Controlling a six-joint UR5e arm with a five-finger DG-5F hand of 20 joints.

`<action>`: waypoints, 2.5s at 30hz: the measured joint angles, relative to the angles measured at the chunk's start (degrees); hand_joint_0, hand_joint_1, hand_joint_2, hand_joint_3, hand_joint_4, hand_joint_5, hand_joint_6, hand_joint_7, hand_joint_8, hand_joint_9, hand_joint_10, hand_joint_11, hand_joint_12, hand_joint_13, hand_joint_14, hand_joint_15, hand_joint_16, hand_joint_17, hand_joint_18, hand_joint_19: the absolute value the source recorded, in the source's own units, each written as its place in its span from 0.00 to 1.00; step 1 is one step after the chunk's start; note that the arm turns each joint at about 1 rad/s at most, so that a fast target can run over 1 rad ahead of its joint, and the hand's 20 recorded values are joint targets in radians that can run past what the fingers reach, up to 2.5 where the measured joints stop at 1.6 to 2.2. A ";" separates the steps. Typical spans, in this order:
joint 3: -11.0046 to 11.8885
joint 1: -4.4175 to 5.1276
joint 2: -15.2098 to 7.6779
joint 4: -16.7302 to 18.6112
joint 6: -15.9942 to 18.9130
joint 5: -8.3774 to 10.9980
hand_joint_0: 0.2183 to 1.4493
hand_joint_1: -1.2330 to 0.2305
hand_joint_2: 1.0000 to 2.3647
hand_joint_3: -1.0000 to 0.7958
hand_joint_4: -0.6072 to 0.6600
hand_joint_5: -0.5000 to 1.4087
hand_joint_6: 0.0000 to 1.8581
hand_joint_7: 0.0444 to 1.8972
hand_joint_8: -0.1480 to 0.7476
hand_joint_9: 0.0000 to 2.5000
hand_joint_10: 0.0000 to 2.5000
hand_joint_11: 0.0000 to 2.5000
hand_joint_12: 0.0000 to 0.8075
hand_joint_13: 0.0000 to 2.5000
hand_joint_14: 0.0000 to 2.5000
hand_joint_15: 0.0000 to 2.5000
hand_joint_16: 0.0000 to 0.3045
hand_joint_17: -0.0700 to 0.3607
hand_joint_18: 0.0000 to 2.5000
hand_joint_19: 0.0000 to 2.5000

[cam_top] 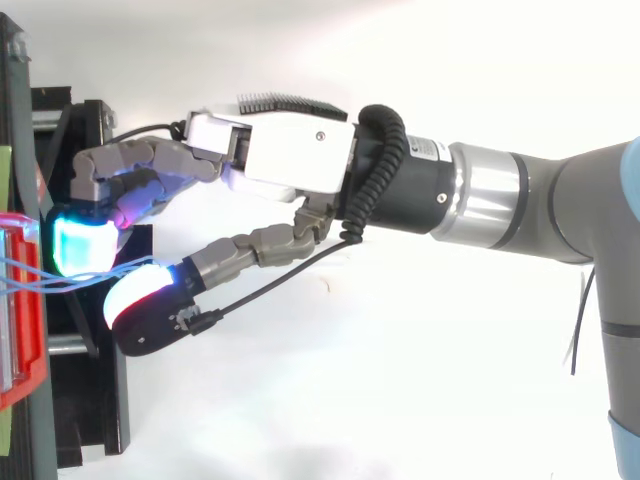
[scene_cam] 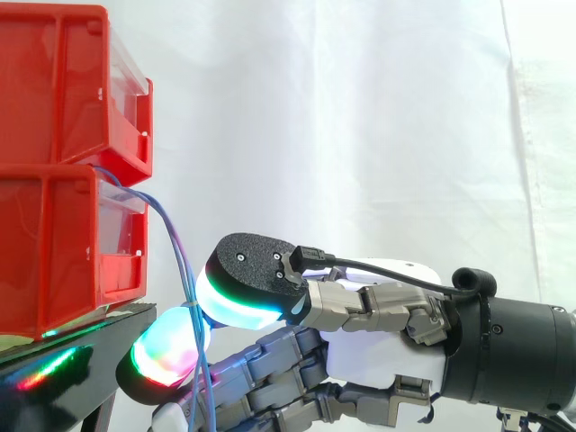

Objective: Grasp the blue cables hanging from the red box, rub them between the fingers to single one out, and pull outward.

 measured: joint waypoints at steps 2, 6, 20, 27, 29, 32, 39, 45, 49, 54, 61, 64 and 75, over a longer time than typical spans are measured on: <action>0.00 -0.01 0.02 0.13 0.02 -0.11 0.28 0.36 0.01 0.37 0.67 0.20 0.34 0.60 0.54 0.30 0.00 0.17 0.50 0.22 0.00 0.13 0.19 0.47 0.27 0.19; 0.00 0.04 0.00 0.21 0.09 -0.34 0.29 0.35 0.01 0.41 0.66 0.19 0.38 0.55 0.54 0.30 0.00 0.17 0.50 0.22 0.00 0.13 0.19 0.47 0.27 0.19; 0.00 0.24 0.03 0.23 0.13 -0.53 0.31 0.34 0.01 0.48 0.68 0.17 0.46 0.49 0.56 0.31 0.00 0.19 0.52 0.24 0.00 0.13 0.20 0.49 0.30 0.18; 0.00 0.26 0.07 0.07 0.40 -0.48 0.31 0.34 0.01 0.47 0.66 0.17 0.46 0.48 0.55 0.32 0.00 0.20 0.51 0.24 0.00 0.13 0.20 0.48 0.30 0.18; 0.00 0.27 0.12 0.01 0.63 -0.46 0.32 0.33 0.01 0.47 0.66 0.17 0.46 0.48 0.55 0.31 0.00 0.20 0.50 0.24 0.00 0.13 0.19 0.47 0.30 0.18; 0.00 0.32 0.14 -0.28 1.74 -0.54 0.32 0.32 0.01 0.47 0.65 0.17 0.46 0.48 0.54 0.31 0.00 0.20 0.50 0.24 0.00 0.13 0.19 0.46 0.30 0.18; 0.00 0.31 2.00 -4.63 4.43 -1.14 0.33 0.31 0.01 0.48 0.63 0.17 0.46 0.47 0.54 0.31 0.01 0.21 0.49 0.24 0.00 0.13 0.19 0.46 0.30 0.19; 0.00 0.10 3.76 -10.07 5.20 -1.23 0.33 0.29 0.01 0.49 0.61 0.17 0.47 0.47 0.54 0.32 0.00 0.21 0.50 0.24 0.00 0.13 0.19 0.47 0.31 0.18; 0.01 0.00 4.35 -12.37 6.74 -1.23 0.33 0.29 0.01 0.49 0.61 0.16 0.47 0.46 0.54 0.32 0.00 0.21 0.50 0.25 0.00 0.13 0.19 0.47 0.31 0.18; 0.01 -0.13 5.42 -16.01 9.25 -1.13 0.34 0.27 0.01 0.48 0.63 0.16 0.47 0.46 0.54 0.32 0.00 0.22 0.50 0.25 0.00 0.13 0.19 0.47 0.31 0.18; 0.01 -0.20 7.11 -20.70 10.01 -0.98 0.39 0.22 0.01 0.41 0.64 0.16 0.46 0.46 0.53 0.31 0.00 0.22 0.49 0.25 0.00 0.13 0.19 0.46 0.32 0.18; 0.00 -0.20 7.41 -22.29 10.73 -1.02 0.40 0.21 0.01 0.39 0.64 0.16 0.46 0.45 0.53 0.31 0.00 0.22 0.49 0.26 0.00 0.13 0.19 0.47 0.34 0.17; 0.06 0.04 7.53 -24.84 13.95 -1.04 0.37 0.21 0.00 0.32 0.68 0.16 0.46 0.46 0.53 0.32 0.00 0.22 0.49 0.27 0.00 0.14 0.19 0.47 0.34 0.18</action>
